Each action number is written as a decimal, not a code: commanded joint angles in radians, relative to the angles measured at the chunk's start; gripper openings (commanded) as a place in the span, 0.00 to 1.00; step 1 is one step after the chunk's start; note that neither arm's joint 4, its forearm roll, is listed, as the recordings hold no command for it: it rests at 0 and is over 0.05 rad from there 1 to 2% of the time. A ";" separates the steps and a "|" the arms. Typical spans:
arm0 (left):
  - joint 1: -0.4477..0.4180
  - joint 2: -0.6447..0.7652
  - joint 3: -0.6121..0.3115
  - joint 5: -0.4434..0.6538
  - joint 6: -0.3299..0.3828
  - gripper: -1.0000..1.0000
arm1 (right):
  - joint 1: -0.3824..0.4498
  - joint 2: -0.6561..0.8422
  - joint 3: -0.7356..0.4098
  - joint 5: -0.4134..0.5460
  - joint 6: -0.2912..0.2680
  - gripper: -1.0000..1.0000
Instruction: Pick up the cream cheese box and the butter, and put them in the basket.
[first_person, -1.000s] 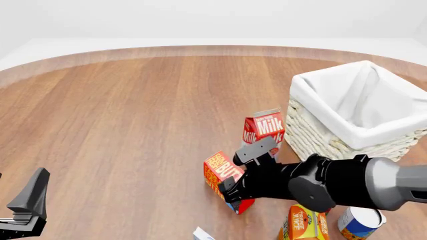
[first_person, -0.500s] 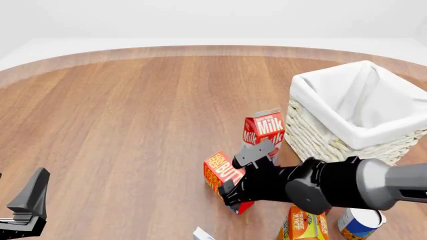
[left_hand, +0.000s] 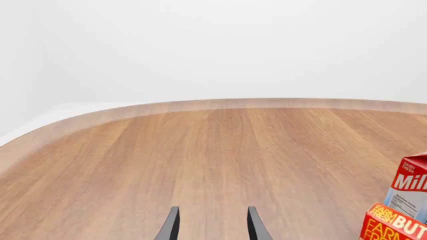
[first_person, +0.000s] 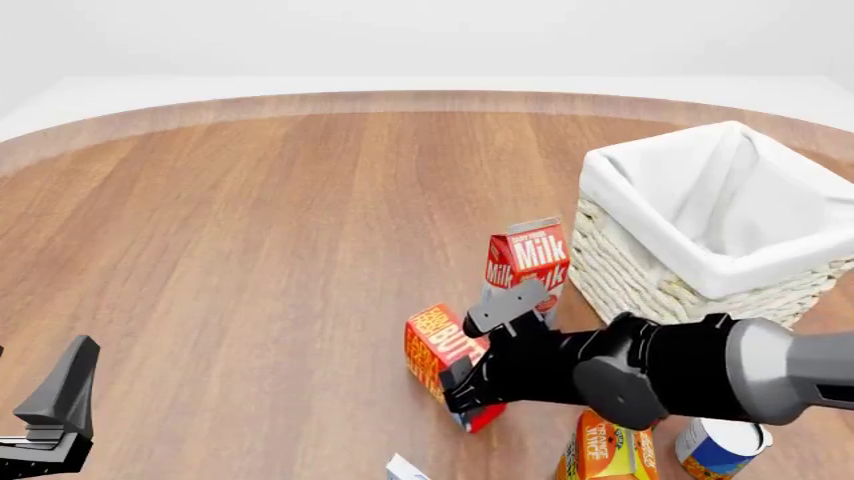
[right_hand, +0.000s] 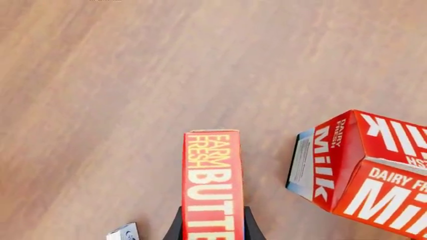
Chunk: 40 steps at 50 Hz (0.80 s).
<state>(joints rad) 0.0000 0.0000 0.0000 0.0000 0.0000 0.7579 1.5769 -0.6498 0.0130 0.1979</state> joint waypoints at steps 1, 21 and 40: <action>0.000 0.000 0.000 0.000 0.000 1.00 | 0.020 -0.088 -0.066 0.092 -0.018 0.00; 0.000 0.000 0.000 0.000 0.000 1.00 | 0.053 -0.247 -0.182 0.291 -0.124 0.00; 0.000 0.000 0.000 0.000 0.000 1.00 | 0.038 -0.366 -0.240 0.368 -0.201 0.00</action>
<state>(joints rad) 0.0000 0.0000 0.0000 0.0000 0.0000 0.8011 1.2775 -0.8381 0.3427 0.0208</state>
